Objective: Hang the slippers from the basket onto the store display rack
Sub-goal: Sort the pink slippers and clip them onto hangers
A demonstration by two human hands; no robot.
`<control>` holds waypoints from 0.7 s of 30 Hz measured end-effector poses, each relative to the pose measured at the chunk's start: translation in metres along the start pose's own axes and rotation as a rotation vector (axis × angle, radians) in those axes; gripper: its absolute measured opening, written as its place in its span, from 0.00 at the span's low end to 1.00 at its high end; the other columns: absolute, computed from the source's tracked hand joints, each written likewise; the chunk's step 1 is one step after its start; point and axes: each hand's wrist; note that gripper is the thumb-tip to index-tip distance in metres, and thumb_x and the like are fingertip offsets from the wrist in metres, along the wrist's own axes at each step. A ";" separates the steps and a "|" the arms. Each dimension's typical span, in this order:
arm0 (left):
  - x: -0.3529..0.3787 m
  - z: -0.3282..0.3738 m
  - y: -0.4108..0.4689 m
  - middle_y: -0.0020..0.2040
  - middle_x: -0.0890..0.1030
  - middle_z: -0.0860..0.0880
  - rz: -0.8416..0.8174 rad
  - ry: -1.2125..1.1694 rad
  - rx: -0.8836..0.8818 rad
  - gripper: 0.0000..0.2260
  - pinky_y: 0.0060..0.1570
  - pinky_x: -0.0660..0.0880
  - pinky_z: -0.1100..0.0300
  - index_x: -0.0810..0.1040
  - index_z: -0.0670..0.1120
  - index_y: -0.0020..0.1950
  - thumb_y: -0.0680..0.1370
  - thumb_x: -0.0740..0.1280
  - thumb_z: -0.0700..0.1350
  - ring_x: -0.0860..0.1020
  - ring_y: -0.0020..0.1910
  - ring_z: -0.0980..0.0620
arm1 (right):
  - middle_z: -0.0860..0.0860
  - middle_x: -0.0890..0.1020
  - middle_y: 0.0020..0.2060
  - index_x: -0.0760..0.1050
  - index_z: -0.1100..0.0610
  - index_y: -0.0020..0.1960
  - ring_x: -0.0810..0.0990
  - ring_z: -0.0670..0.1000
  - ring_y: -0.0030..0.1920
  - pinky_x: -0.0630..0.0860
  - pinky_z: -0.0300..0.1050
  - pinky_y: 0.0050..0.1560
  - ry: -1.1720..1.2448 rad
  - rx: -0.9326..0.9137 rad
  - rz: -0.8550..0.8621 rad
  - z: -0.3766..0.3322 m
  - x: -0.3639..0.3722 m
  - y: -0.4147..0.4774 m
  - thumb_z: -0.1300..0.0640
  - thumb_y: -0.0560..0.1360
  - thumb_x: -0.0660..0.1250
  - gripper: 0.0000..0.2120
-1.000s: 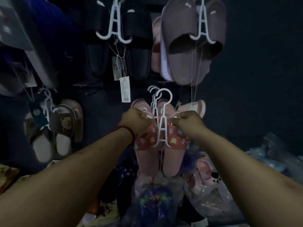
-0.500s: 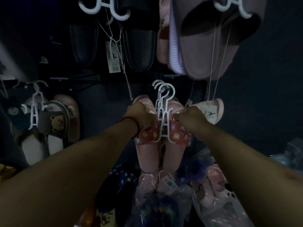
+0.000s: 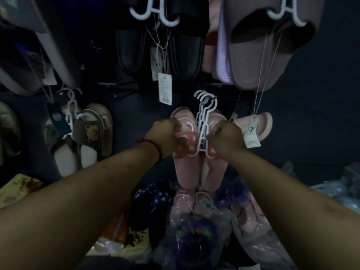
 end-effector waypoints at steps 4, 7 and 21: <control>-0.021 -0.022 -0.040 0.65 0.76 0.45 -0.087 0.177 0.053 0.23 0.60 0.74 0.52 0.74 0.47 0.67 0.76 0.72 0.54 0.75 0.63 0.43 | 0.59 0.75 0.55 0.77 0.62 0.55 0.77 0.59 0.52 0.69 0.43 0.48 -0.069 -0.145 0.007 -0.020 0.015 -0.032 0.60 0.74 0.71 0.11; -0.043 -0.048 -0.072 0.66 0.76 0.46 -0.072 0.282 0.037 0.25 0.60 0.73 0.51 0.73 0.49 0.69 0.76 0.70 0.58 0.76 0.63 0.42 | 0.58 0.77 0.59 0.76 0.59 0.63 0.77 0.58 0.57 0.70 0.43 0.53 -0.111 -0.262 -0.068 -0.043 0.030 -0.055 0.60 0.73 0.71 0.18; -0.183 -0.186 -0.270 0.64 0.77 0.46 -0.007 0.552 -0.435 0.28 0.54 0.75 0.51 0.71 0.51 0.69 0.75 0.68 0.64 0.77 0.60 0.43 | 0.55 0.71 0.70 0.67 0.55 0.74 0.72 0.57 0.67 0.73 0.49 0.63 -0.053 -0.671 -0.533 -0.229 0.161 -0.186 0.52 0.74 0.74 0.32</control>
Point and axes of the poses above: each hand's wrist, its own y-axis towards the middle knuckle, its own x-axis out of the palm, z = x × y
